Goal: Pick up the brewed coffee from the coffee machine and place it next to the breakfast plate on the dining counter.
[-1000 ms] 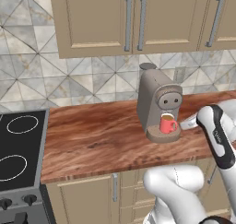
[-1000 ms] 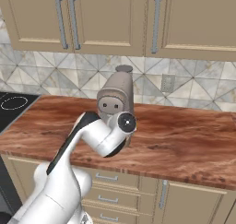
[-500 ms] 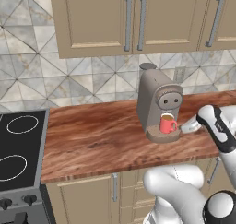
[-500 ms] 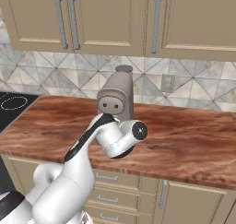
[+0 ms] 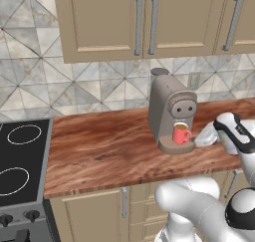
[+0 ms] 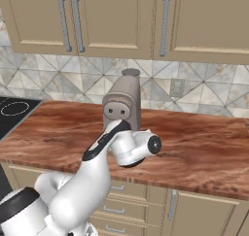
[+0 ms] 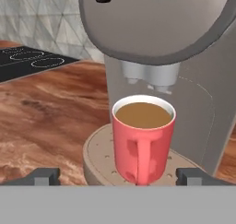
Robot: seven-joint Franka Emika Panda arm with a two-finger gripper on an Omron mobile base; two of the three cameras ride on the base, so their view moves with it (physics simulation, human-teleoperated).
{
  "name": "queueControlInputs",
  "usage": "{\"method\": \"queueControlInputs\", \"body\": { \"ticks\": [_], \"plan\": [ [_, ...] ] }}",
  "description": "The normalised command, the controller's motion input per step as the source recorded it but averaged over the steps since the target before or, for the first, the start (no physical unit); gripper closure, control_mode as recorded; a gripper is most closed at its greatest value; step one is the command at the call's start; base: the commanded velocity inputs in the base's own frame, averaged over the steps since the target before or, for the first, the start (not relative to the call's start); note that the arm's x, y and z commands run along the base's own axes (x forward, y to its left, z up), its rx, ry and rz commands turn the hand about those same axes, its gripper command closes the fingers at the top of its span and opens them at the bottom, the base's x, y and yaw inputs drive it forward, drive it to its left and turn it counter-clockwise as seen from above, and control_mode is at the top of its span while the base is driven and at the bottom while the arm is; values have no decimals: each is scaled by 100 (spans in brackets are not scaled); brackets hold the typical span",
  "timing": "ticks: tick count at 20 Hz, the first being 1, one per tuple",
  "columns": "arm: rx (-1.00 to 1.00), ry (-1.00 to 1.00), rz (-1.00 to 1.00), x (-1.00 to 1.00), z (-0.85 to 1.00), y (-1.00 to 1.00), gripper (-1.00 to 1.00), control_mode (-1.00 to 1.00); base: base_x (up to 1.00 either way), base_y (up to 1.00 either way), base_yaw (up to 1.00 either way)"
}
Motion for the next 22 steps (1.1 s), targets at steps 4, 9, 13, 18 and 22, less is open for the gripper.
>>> {"method": "queueControlInputs", "body": {
  "ticks": [4, 9, 13, 18, 22],
  "plan": [
    [0, -1, 4, 21, -18, 4, -100, -100, 0, 0, 0],
    [0, 0, 1, 26, -14, 1, -100, -100, 0, 0, 0],
    [0, 0, 1, 19, -14, 5, -100, -100, 0, 0, 0],
    [0, 0, 0, 24, -15, 1, -100, -100, 0, 0, 0],
    [1, 0, 1, 23, -16, 0, -100, -100, 0, 0, 0]
  ]
}}
